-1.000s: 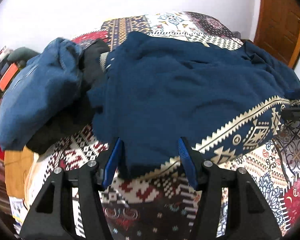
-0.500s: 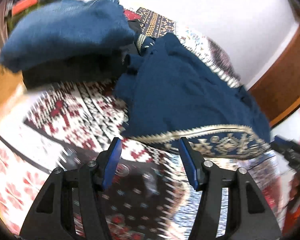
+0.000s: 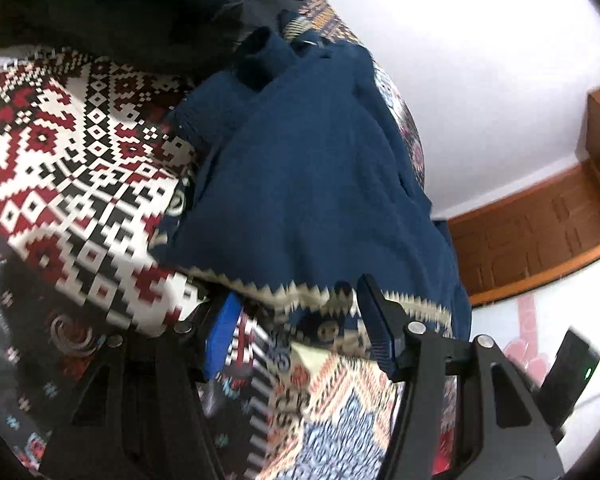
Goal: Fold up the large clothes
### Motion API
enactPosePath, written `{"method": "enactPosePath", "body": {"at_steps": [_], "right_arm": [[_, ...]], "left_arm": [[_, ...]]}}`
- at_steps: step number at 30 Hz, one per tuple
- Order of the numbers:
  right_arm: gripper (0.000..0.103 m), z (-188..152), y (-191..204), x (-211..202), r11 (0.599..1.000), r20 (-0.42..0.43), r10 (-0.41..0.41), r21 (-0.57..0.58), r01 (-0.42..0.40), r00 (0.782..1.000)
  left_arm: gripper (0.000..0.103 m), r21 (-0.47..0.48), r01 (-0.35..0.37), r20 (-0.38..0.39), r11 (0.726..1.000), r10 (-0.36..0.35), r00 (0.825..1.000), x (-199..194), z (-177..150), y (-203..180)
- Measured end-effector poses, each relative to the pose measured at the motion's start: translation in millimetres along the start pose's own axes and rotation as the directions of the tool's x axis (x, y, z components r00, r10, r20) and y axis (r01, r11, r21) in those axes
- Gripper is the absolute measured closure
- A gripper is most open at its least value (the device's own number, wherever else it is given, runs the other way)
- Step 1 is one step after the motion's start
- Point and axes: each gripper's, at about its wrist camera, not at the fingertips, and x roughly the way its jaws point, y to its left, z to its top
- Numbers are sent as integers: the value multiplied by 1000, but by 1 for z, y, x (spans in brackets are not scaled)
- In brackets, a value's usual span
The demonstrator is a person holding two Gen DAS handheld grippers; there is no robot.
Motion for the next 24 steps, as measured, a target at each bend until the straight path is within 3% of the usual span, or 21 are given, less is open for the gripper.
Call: {"method": "enactPosePath", "body": {"at_steps": [6, 12, 16, 18, 20, 22, 24], "right_arm": [[52, 3, -4, 14, 1000, -27, 15, 23, -14, 1000], [52, 2, -5, 16, 1000, -27, 20, 23, -19, 999], [52, 0, -9, 17, 999, -32, 21, 32, -20, 999], [52, 1, -11, 18, 999, -33, 23, 43, -22, 999], [52, 1, -12, 18, 998, -36, 29, 53, -27, 999], [52, 0, -13, 18, 997, -40, 37, 65, -34, 999], [52, 0, -14, 17, 997, -44, 39, 72, -36, 998]], "left_arm": [[42, 15, -25, 25, 1000, 25, 999, 19, 12, -18], [42, -78, -6, 75, 997, 12, 997, 30, 26, -15], [42, -79, -27, 122, 997, 36, 992, 34, 34, -18], [36, -111, -9, 134, 994, 24, 991, 40, 40, -20], [16, -116, 13, 130, 993, 3, 992, 48, 46, -26], [8, -102, -8, 128, 995, 21, 992, 55, 49, -35], [7, -76, -72, 130, 995, 81, 988, 64, 51, -46]]}}
